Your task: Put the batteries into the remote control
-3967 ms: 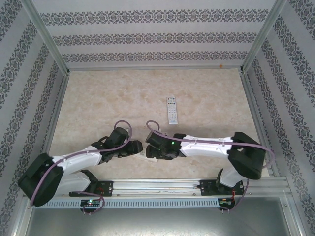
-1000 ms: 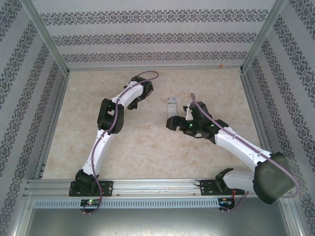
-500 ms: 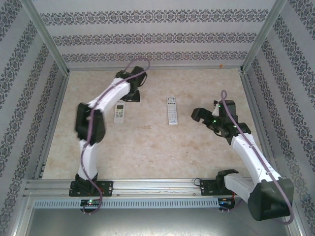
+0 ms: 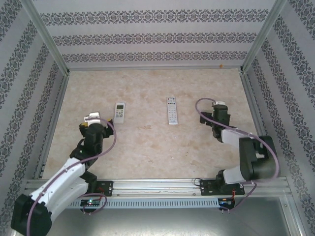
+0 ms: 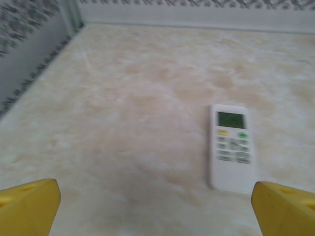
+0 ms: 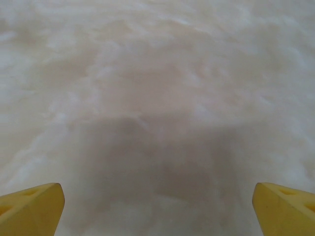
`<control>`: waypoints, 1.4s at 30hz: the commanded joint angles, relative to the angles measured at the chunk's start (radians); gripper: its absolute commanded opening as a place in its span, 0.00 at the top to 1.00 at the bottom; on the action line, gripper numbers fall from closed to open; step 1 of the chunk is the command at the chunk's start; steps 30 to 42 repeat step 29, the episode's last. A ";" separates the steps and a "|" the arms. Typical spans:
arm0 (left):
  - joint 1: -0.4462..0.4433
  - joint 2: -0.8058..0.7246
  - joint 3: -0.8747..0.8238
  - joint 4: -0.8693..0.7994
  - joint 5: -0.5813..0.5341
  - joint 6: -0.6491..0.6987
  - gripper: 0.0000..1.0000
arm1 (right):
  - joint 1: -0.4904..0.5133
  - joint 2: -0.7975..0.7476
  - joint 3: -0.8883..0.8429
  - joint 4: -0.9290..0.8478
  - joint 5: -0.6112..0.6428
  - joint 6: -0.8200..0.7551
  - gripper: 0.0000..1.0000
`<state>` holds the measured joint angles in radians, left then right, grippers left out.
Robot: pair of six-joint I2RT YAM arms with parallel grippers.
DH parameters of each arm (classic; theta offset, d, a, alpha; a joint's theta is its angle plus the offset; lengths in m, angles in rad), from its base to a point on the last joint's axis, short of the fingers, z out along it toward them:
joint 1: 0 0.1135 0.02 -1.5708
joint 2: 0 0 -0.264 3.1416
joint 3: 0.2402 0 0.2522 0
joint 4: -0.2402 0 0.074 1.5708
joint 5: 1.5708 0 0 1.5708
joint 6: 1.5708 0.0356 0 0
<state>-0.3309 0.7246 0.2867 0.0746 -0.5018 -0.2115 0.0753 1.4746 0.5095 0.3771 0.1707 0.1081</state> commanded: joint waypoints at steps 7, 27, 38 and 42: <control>0.286 0.457 -0.157 0.898 0.296 0.201 0.00 | -0.044 0.043 -0.139 0.558 -0.055 -0.067 0.02; 0.348 0.863 0.094 0.881 0.571 0.219 0.00 | -0.054 0.031 -0.119 0.501 -0.138 -0.088 0.02; 0.348 0.856 0.112 0.828 0.576 0.215 0.00 | -0.040 0.029 -0.129 0.516 -0.119 -0.099 0.02; 0.348 0.856 0.112 0.828 0.576 0.215 0.00 | -0.040 0.029 -0.129 0.516 -0.119 -0.099 0.02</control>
